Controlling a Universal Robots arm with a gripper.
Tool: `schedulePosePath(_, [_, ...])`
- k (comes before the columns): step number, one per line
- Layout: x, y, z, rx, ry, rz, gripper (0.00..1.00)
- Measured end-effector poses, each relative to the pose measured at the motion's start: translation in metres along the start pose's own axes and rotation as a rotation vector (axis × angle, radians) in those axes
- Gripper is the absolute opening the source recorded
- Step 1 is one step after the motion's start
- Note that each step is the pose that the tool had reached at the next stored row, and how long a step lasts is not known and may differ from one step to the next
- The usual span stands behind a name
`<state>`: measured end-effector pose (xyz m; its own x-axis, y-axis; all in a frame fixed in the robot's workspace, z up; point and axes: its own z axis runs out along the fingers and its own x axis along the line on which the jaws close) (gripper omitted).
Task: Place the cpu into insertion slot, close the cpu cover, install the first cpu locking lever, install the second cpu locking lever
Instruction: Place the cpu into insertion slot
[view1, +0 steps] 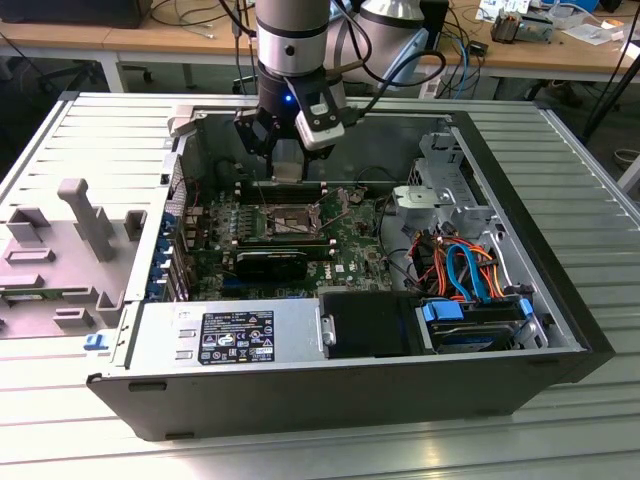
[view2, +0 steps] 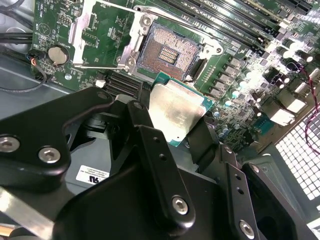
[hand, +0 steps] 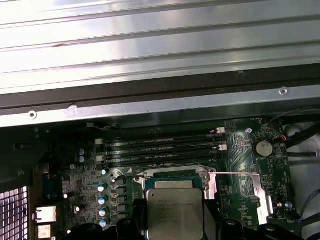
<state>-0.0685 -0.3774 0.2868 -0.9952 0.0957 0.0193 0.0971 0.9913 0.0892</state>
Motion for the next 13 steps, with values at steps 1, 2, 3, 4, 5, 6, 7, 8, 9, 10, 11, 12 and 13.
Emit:
schedulePosePath(1, [0.0,0.0,0.0,-0.0001,-0.0002,0.002,0.55])
schedulePosePath(2, [0.0,0.0,0.0,-0.0001,-0.0003,0.004,0.55])
schedulePosePath(3, [0.0,0.0,0.0001,-0.0002,-0.0005,0.006,0.55])
schedulePosePath(4, [0.0,0.0,0.0001,-0.0002,-0.0007,0.008,0.55])
schedulePosePath(5, [0.0,0.0,0.0001,-0.0002,-0.0009,0.01,0.55])
schedulePosePath(6, [0.0,0.0,0.0001,-0.0003,-0.0011,0.012,0.55])
schedulePosePath(7, [0.0,0.0,0.0001,-0.0003,-0.0013,0.014,0.55])
schedulePosePath(8, [0.0,0.0,0.0001,-0.0004,-0.0015,0.017,0.55])
schedulePosePath(9, [0.0,0.0,0.0001,-0.0004,-0.0017,0.019,0.55])
schedulePosePath(10, [0.0,0.0,0.0002,-0.0004,-0.0019,0.021,0.55])
schedulePosePath(11, [0.0,0.0,0.0002,-0.0004,-0.0021,0.023,0.55])
schedulePosePath(12, [0.0,0.0,0.0002,-0.0005,-0.0022,0.025,0.55])
schedulePosePath(13, [0.0,0.0,0.0002,-0.0005,-0.0024,0.027,0.55])
